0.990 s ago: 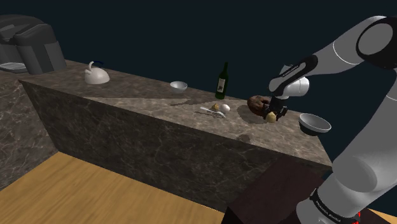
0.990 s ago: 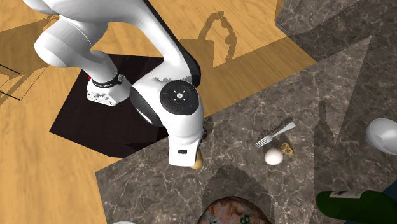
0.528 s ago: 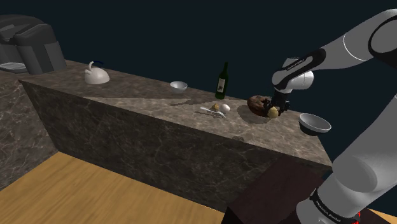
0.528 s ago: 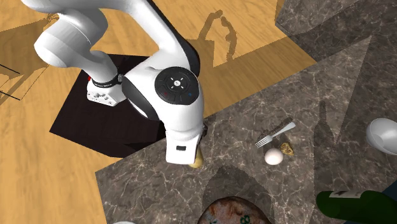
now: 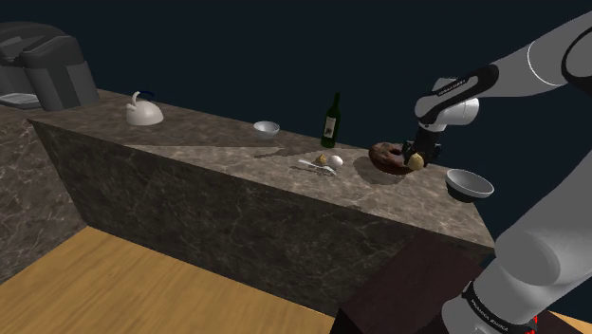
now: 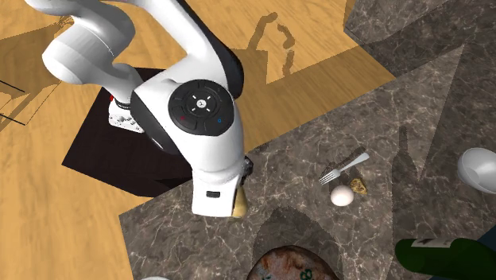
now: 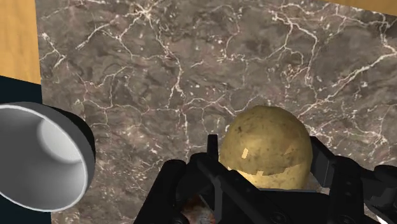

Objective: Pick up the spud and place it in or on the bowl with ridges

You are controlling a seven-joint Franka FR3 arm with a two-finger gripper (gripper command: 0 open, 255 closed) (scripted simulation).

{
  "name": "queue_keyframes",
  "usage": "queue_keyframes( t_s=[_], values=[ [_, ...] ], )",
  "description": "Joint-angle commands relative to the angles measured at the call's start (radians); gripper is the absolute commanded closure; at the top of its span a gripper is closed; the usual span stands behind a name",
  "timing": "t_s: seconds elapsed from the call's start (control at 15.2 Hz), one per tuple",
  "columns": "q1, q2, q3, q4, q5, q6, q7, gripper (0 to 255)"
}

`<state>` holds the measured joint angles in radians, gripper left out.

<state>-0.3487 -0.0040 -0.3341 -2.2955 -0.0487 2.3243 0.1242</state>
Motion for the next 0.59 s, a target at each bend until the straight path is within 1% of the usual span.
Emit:
queue_keyframes(
  t_s=[0.0,0.53],
  values=[
    [-0.025,0.014,-0.025,0.013,0.009,0.002,-0.056,255],
    [-0.132,0.109,-0.112,0.122,0.075,-0.016,-0.292,255]
  ],
)
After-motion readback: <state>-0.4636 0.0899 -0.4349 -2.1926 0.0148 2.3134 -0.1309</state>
